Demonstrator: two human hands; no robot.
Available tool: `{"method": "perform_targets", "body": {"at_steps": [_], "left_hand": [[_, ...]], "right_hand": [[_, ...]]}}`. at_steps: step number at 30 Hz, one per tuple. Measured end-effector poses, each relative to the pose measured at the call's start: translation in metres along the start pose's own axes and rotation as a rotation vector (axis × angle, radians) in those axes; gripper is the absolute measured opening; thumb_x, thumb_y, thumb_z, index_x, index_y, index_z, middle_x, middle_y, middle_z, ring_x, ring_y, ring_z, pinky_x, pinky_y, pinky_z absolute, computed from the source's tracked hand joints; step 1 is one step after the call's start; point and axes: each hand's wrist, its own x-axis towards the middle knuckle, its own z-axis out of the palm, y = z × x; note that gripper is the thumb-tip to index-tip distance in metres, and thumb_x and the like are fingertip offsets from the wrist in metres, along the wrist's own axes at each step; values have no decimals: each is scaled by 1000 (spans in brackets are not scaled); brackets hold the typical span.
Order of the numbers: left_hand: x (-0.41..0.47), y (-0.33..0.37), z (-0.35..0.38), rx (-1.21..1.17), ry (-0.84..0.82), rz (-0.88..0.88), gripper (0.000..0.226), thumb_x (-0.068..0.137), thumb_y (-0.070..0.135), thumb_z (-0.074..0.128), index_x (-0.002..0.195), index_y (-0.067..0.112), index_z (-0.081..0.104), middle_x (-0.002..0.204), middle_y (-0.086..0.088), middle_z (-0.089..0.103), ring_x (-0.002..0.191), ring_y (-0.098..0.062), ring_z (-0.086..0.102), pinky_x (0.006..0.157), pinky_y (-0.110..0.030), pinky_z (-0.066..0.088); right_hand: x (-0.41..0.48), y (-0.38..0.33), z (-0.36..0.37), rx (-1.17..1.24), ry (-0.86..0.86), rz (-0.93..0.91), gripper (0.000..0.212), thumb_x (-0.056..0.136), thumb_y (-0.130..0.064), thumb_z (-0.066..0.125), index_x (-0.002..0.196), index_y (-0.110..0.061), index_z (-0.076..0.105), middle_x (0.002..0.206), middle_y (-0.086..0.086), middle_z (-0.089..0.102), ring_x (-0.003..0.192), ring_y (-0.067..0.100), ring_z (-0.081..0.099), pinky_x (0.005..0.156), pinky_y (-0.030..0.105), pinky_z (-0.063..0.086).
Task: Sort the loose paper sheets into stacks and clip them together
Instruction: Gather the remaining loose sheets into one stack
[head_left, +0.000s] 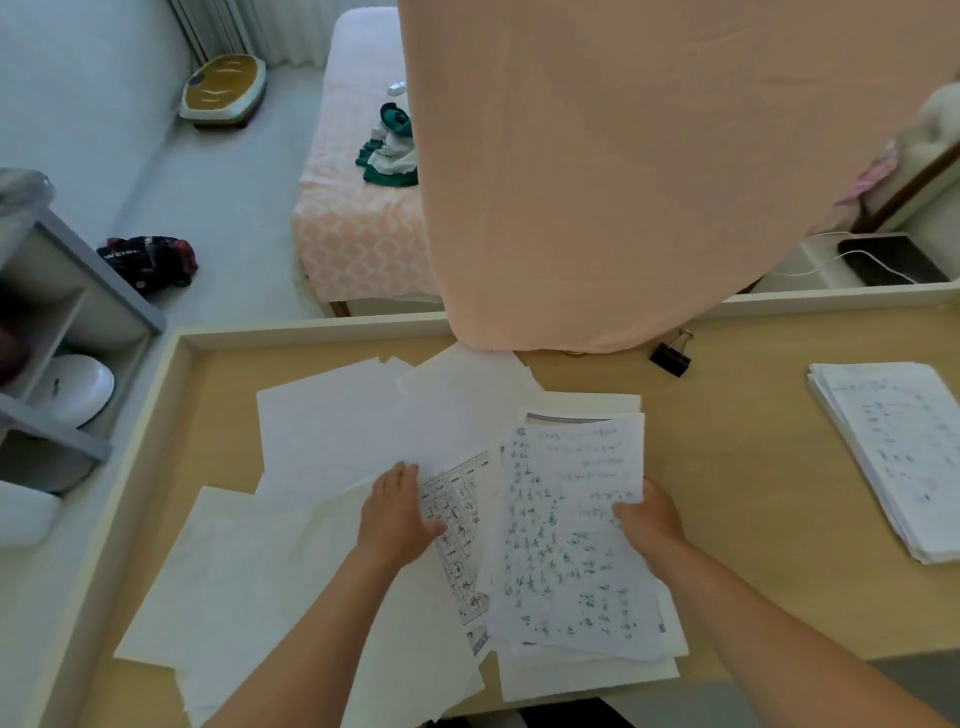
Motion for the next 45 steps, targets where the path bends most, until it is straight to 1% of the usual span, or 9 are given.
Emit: {"method": "perform_targets", "body": {"at_steps": [5, 11, 14, 17, 21, 27, 34, 38, 45], "left_hand": [[23, 24, -1, 155, -91, 93, 117, 67, 59, 79, 155, 17, 14, 156, -6, 20, 142, -27, 22, 111, -41, 36], [33, 16, -14, 126, 10, 130, 89, 75, 55, 74, 147, 21, 35, 144, -3, 38, 130, -24, 37, 105, -38, 39], [23, -12, -23, -48, 180, 3, 73, 82, 36, 72, 145, 18, 41, 146, -5, 40, 134, -27, 35, 106, -42, 36], [5, -41, -26, -89, 265, -151, 66, 83, 25, 72, 142, 13, 45, 146, -9, 42, 134, -32, 36, 106, -47, 37], [-32, -71, -23, -108, 245, -470, 68, 86, 27, 68, 146, 11, 39, 150, -13, 37, 137, -35, 33, 106, -49, 39], [-98, -92, -2, -470, 178, -886, 89, 83, 34, 74, 151, 9, 23, 156, -14, 21, 142, -36, 20, 108, -52, 33], [-117, -105, 3, -688, 190, -846, 83, 77, 24, 78, 145, 8, 33, 141, -16, 41, 127, -35, 46, 104, -42, 41], [-126, -122, -2, -976, 181, -813, 54, 82, 19, 72, 131, 7, 54, 124, -11, 64, 106, -28, 64, 90, -37, 54], [-147, -152, -15, -1329, 306, -652, 21, 88, 7, 69, 107, 17, 67, 101, -3, 74, 87, -19, 71, 70, -30, 57]], "right_hand": [[10, 7, -8, -35, -12, -15, 29, 94, -4, 55, 120, -16, 59, 107, 0, 62, 92, 18, 57, 69, 26, 44], [11, -6, 5, -69, -91, -103, 41, 95, -14, 62, 134, -15, 50, 130, 2, 59, 113, 20, 56, 91, 32, 45], [8, -17, 20, -483, 40, -334, 75, 88, -22, 71, 150, -15, 28, 145, 7, 35, 135, 28, 35, 109, 40, 38], [-4, -33, 51, -551, -78, -553, 60, 90, -13, 63, 144, -21, 39, 140, 4, 37, 128, 22, 39, 105, 34, 40], [-33, -48, 106, -432, -478, -512, 35, 95, -11, 54, 126, -27, 57, 116, -6, 56, 92, 6, 54, 82, 21, 48], [-76, -43, 182, -460, -485, -301, 58, 88, -11, 58, 143, -20, 41, 139, 7, 41, 123, 24, 46, 100, 34, 47], [-108, -50, 218, -336, -514, -29, 65, 89, -9, 63, 145, -14, 31, 116, 6, 51, 83, 15, 55, 58, 22, 42], [-111, -54, 225, -431, -516, -89, 7, 80, -9, 66, 83, -15, 69, 77, 0, 64, 66, 17, 59, 65, 29, 50], [-124, -62, 239, -355, -550, -190, 27, 81, -18, 72, 106, -19, 60, 115, 8, 64, 93, 18, 63, 80, 38, 55]]}}
